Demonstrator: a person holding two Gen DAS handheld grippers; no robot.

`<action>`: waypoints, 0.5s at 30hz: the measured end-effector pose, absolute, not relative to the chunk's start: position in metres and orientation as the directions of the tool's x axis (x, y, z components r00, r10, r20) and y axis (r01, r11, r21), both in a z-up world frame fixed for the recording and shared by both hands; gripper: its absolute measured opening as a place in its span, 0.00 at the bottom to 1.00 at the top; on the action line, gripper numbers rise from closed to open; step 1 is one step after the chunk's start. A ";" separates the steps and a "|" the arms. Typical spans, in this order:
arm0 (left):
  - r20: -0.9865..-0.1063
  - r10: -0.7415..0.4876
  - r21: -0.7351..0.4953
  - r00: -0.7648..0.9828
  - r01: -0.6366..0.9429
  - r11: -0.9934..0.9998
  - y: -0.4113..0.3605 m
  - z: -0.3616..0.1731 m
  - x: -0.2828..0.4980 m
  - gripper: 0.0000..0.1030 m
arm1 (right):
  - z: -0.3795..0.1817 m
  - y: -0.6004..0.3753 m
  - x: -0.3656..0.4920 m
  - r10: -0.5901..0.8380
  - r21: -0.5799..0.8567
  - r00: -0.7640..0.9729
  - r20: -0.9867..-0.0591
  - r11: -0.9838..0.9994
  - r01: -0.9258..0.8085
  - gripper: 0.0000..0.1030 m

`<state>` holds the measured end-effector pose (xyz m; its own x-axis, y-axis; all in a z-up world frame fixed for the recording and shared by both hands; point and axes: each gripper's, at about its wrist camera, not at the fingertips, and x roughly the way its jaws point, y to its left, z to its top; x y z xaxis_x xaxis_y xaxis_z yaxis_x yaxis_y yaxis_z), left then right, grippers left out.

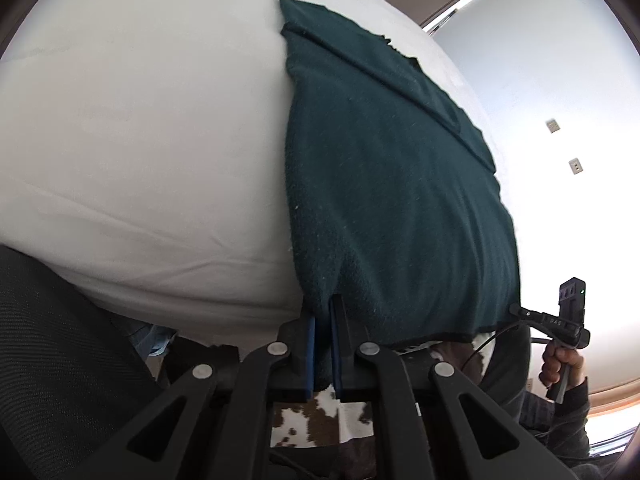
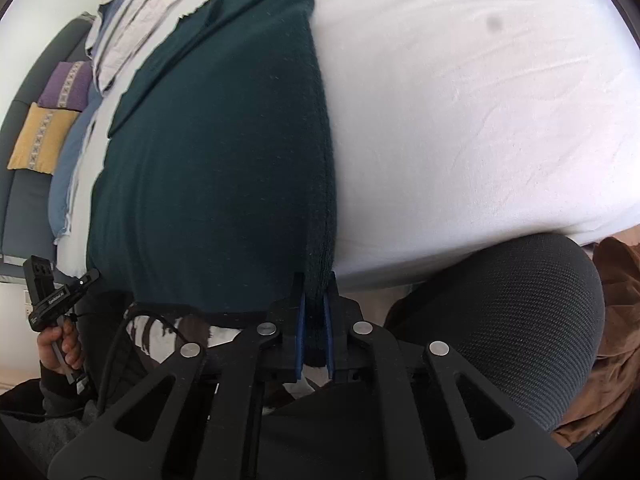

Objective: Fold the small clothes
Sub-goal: 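Lift the hem with both grippers and fold it toward the collar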

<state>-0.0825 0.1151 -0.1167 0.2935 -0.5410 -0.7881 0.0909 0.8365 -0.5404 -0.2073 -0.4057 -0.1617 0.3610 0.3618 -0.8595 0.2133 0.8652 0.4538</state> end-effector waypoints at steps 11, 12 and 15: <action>-0.570 -0.714 -0.751 0.406 0.095 0.654 0.140 -0.063 -0.079 0.06 | -0.076 -0.410 -0.195 0.478 0.656 0.604 -0.638 0.748 0.099 0.05; -0.555 -0.720 -0.763 0.417 0.091 0.640 0.142 -0.060 -0.077 0.06 | -0.070 -0.408 -0.192 0.486 0.668 0.617 -0.618 0.740 0.086 0.05; -0.504 -0.738 -0.803 0.448 0.071 0.592 0.147 -0.056 -0.069 0.06 | -0.054 -0.400 -0.179 0.511 0.707 0.659 -0.552 0.706 0.045 0.05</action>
<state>-0.0689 0.1469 -0.0561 0.4478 -0.7382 -0.5045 0.0708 0.5917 -0.8030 -0.1790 -0.4000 -0.0541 0.6588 0.5108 -0.5524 0.0454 0.7059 0.7069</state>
